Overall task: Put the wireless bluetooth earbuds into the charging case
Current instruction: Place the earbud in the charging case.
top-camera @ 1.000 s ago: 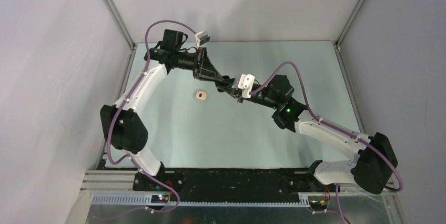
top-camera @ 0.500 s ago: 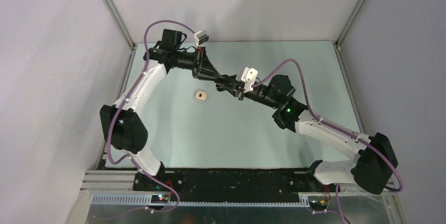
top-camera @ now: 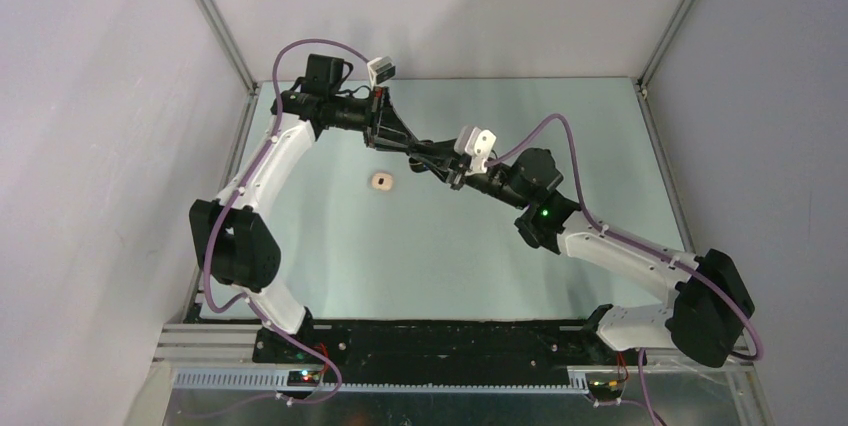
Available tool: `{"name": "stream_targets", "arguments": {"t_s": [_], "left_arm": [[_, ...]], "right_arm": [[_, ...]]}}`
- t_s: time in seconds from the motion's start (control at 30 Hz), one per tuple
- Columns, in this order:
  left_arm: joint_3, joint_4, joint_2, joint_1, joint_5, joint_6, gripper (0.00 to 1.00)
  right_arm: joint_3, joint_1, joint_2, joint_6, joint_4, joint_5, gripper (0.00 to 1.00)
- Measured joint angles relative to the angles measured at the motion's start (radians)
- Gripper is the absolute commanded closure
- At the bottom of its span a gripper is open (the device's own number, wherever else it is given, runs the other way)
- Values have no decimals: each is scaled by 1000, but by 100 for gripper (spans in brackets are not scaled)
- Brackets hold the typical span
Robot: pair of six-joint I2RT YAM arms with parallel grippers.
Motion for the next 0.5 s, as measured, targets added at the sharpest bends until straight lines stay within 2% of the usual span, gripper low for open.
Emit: {"name": "stream_targets", "arguments": {"t_s": [0.23, 0.5], "left_arm": [[0, 2, 0, 0, 16, -7, 100], [-1, 5, 0, 0, 30, -18, 100]], "right_arm": [[0, 19, 39, 5, 87, 5, 100], [0, 25, 43, -2, 101, 5, 100]]}}
